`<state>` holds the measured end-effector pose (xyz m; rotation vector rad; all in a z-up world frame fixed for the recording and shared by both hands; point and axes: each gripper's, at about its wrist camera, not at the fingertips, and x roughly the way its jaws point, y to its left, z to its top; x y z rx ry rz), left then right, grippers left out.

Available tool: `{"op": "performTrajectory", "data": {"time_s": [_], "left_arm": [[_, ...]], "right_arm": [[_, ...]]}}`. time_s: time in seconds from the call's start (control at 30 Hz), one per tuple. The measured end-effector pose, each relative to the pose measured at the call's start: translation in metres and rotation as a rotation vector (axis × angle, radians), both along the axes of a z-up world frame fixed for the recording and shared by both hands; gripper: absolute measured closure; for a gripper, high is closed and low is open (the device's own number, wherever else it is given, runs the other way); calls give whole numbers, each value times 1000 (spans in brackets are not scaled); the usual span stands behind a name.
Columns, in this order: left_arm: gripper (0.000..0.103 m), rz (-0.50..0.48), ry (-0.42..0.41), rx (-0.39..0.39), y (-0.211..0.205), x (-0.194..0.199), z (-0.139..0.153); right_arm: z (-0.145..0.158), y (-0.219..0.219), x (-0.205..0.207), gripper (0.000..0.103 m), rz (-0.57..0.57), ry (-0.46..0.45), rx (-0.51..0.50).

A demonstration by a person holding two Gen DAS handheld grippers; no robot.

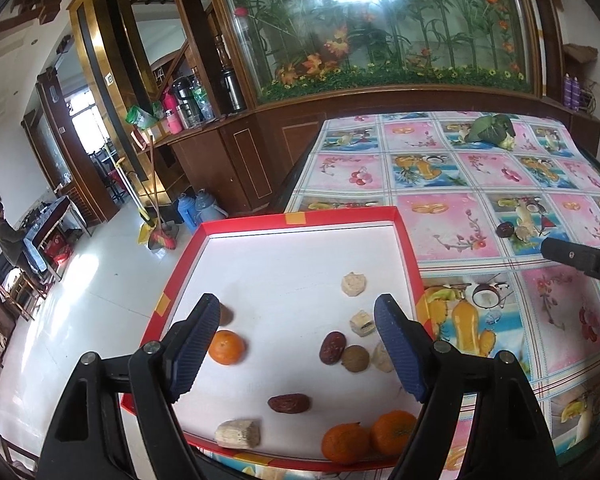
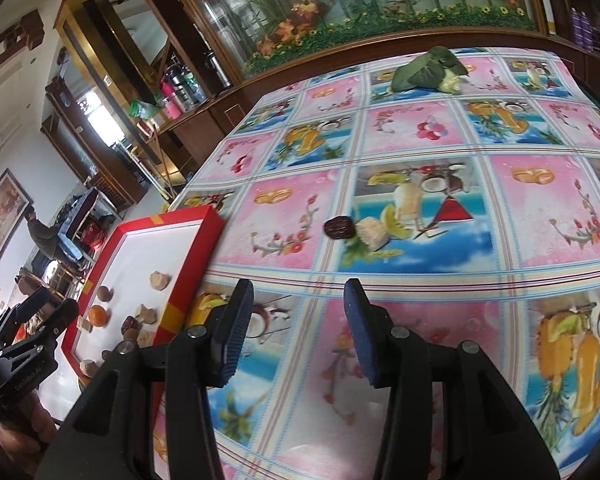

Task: Organize fruits
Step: 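Move both grippers back to the fruits on the tablecloth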

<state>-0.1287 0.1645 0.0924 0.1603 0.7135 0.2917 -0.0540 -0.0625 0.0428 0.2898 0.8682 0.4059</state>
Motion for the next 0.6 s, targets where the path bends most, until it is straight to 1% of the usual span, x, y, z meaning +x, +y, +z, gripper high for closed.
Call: {"op": "performTrajectory", "data": {"time_s": [0.2, 0.33, 0.43, 0.53, 0.6], "left_arm": [[24, -28, 26, 7, -17, 9, -4], [24, -71, 60, 6, -35, 16, -14], [24, -107, 88, 7, -53, 22, -22], [24, -138, 108, 7, -67, 24, -27], [24, -158, 122, 9, -75, 25, -31]], "right_arm": [[-6, -31, 4, 54, -46, 6, -5], [-13, -53, 4, 54, -86, 22, -22], [-16, -67, 6, 54, -106, 34, -13], [-17, -70, 7, 54, -127, 28, -31], [-18, -68, 9, 54, -117, 25, -48]]}}
